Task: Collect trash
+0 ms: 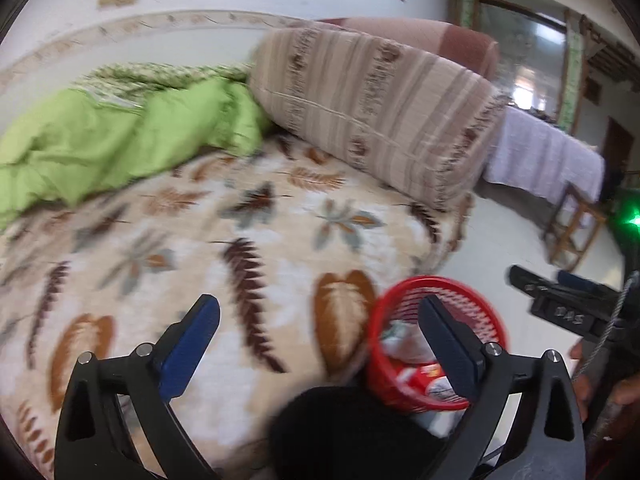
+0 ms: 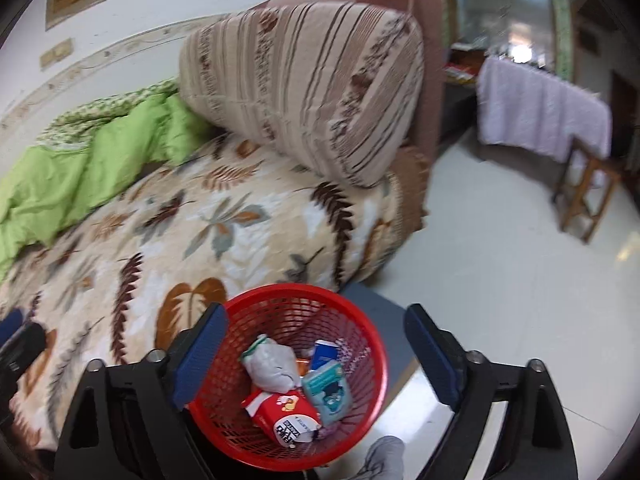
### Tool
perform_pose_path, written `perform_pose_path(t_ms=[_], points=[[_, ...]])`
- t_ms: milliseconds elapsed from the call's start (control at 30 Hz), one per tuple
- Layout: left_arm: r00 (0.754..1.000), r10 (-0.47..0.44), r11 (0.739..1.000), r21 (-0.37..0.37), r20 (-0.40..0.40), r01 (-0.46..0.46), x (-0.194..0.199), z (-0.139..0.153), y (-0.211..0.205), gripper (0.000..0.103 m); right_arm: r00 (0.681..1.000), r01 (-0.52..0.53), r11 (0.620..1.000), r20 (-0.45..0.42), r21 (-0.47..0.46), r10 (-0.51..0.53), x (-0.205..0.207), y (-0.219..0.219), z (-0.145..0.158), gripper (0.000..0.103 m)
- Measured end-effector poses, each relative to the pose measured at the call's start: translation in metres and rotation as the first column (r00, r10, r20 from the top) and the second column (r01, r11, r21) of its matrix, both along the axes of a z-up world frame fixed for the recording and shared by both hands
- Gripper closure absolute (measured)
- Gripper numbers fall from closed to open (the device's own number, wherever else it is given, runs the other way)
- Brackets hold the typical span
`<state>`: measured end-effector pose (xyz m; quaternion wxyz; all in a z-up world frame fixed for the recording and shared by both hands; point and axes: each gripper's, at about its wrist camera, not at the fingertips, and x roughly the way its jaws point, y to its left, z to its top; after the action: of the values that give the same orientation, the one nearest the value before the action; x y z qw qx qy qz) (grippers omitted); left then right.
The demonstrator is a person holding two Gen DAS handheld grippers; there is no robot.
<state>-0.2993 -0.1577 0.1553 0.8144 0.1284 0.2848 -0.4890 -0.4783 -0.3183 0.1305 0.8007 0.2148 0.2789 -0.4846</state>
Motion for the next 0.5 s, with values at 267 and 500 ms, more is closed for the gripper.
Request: perform_pose_path(t_ms=[267, 500], points=[[0.981, 0.152, 0.982, 0.091, 0.123, -0.164, 0.008, -0.026, 0.030, 0.000, 0.998, 0.024, 0.999, -0.051, -0.032, -0.025, 0.008, 0.037, -0.009, 0.005], [0.964, 0.200, 0.965, 0.135, 0.178, -0.225, 0.010, -0.036, 0.029, 0.000, 0.996, 0.010, 0.998, -0.085, -0.054, -0.015, 0.015, 0.045, -0.007, 0.005]])
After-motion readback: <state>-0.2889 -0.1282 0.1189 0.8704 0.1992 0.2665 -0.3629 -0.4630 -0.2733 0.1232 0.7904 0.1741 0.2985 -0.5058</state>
